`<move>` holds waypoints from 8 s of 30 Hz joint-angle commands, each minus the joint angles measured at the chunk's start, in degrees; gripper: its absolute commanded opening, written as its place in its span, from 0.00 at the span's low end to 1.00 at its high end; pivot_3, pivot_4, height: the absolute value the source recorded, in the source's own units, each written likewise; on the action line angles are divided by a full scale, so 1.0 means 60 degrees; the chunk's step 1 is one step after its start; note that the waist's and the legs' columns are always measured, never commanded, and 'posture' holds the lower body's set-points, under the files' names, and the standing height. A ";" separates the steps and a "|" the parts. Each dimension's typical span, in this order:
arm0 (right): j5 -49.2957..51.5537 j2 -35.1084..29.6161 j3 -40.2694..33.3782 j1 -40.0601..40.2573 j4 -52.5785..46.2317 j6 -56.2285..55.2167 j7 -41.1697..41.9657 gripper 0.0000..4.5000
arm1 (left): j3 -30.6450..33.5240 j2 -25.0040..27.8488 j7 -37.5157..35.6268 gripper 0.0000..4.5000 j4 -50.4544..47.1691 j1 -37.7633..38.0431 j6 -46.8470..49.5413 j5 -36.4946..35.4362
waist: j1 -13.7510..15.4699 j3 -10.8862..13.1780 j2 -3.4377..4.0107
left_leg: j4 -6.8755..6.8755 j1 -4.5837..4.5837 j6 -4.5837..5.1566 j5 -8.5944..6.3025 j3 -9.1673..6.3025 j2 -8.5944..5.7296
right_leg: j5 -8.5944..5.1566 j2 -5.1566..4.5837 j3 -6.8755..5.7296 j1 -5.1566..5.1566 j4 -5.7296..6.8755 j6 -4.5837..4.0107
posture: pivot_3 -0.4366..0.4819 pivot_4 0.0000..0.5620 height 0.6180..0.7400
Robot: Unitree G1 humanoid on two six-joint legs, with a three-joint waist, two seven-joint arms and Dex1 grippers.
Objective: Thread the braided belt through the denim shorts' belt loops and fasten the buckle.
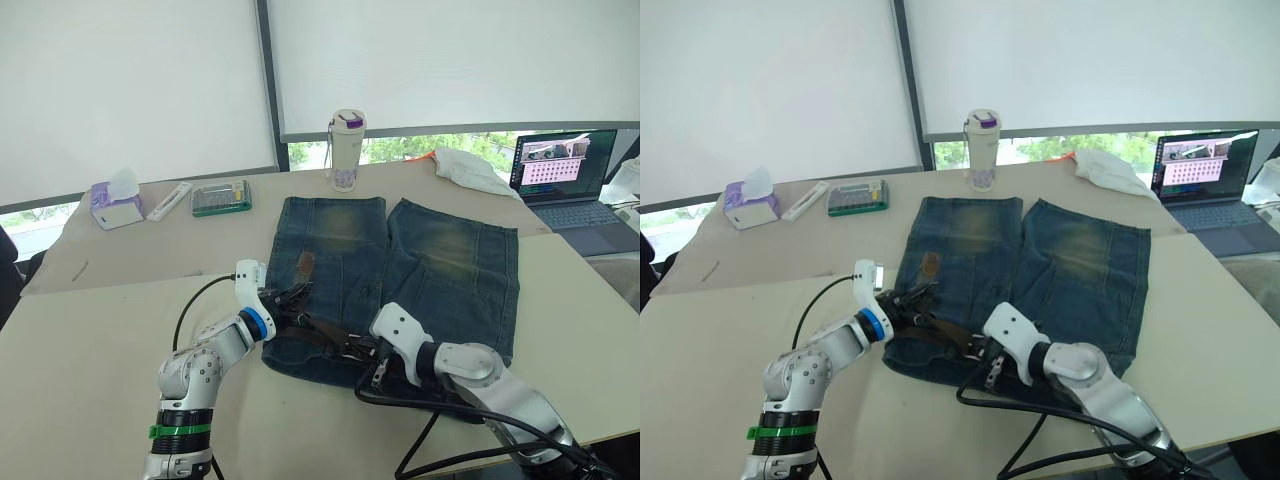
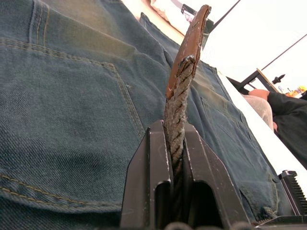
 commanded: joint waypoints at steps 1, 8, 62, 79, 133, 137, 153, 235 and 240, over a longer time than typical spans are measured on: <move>-0.0137 -0.0046 0.0191 -0.0123 0.0100 -0.0108 0.0159 0.01 | 0.0164 0.0070 0.0010 0.00 -0.0190 -0.0105 -0.0280 -0.0079 | -0.0009 0.0000 0.0000 | 0.0000 0.0001 0.0000 0.0000 0.0000 0.0002 | 0.0000 0.0001 0.0000 -0.0001 0.0001 0.0000 | 0.48 0.27 1.00; -0.0336 -0.0073 0.0368 -0.0158 0.0359 -0.0159 0.0264 0.01 | 0.0549 -0.0040 0.0196 0.00 -0.0115 -0.0176 -0.0332 -0.0306 | -0.0006 0.0000 0.0000 | 0.0000 0.0002 -0.0001 0.0000 -0.0001 0.0002 | 0.0000 0.0001 -0.0001 0.0000 0.0001 0.0000 | 0.48 0.27 1.00; -0.0219 0.0227 -0.0509 0.1124 0.0060 -0.0177 -0.0165 0.01 | -0.2949 -0.1292 -0.2107 0.00 0.2396 -0.3656 0.0586 -0.0625 | 0.0153 -0.0012 -0.0027 | 0.0002 0.0007 -0.0004 -0.0002 -0.0005 -0.0009 | -0.0001 0.0000 -0.0003 0.0019 -0.0013 0.0003 | 0.48 0.27 1.00; -0.0257 0.0541 -0.0516 0.1321 0.0673 -0.0598 -0.0209 0.01 | -0.3522 -0.2524 -0.2911 0.00 0.4621 -0.4783 -0.0402 0.1136 | 0.0278 -0.0007 -0.0072 | 0.0006 0.0014 -0.0002 -0.0001 -0.0005 -0.0016 | -0.0003 0.0005 -0.0011 0.0033 -0.0018 0.0005 | 0.48 0.27 1.00; 0.0304 -0.1146 -0.4402 0.5498 -0.5082 0.1281 -0.1451 0.58 | -0.1673 0.1470 -0.5902 0.00 0.3080 -0.2040 0.0096 0.0179 | 0.0101 -0.0054 -0.0063 | 0.0001 0.0084 0.0038 -0.0048 -0.0037 -0.0006 | -0.0051 -0.0003 -0.0025 0.0129 -0.0068 0.0080 | 0.48 0.27 1.00; -0.0250 -0.1887 -0.4604 0.5727 -0.5081 0.1683 -0.1534 0.59 | -0.2778 0.2205 -0.6787 0.25 0.1829 -0.1835 -0.1185 0.1137 | 0.0132 -0.0040 -0.0040 | -0.0002 0.0077 0.0037 -0.0049 -0.0033 -0.0011 | -0.0047 -0.0005 -0.0020 0.0127 -0.0079 0.0073 | 0.48 0.27 1.00; -0.0497 -0.2665 -0.5158 0.5018 -0.5053 0.2223 -0.1185 0.59 | -0.4523 0.1867 -0.7307 0.62 0.1269 -0.2545 -0.4502 0.3148 | 0.0258 -0.0021 -0.0037 | 0.0003 0.0045 0.0040 -0.0048 -0.0029 -0.0002 | -0.0033 -0.0004 -0.0028 0.0135 -0.0119 0.0051 | 0.48 0.27 1.00; -0.0375 -0.1998 -0.0087 0.0609 -0.3178 0.2845 -0.1738 0.52 | -0.4392 0.3031 -0.7193 0.00 0.3676 -0.3435 -0.9054 0.6076 | 0.0149 -0.0045 0.0003 | 0.0042 -0.0025 0.0035 -0.0036 -0.0011 -0.0015 | -0.0018 -0.0001 -0.0029 0.0001 -0.0007 0.0031 | 0.48 0.27 1.00; -0.0557 -0.1864 -0.0023 0.0462 -0.3081 0.2816 -0.1793 0.40 | -0.4382 0.3055 -0.7319 0.00 0.3306 -0.3279 -0.8905 0.5907 | 0.0091 -0.0046 0.0004 | 0.0041 -0.0025 0.0035 -0.0036 -0.0012 -0.0014 | -0.0018 -0.0002 -0.0029 0.0000 -0.0006 0.0031 | 0.48 0.27 1.00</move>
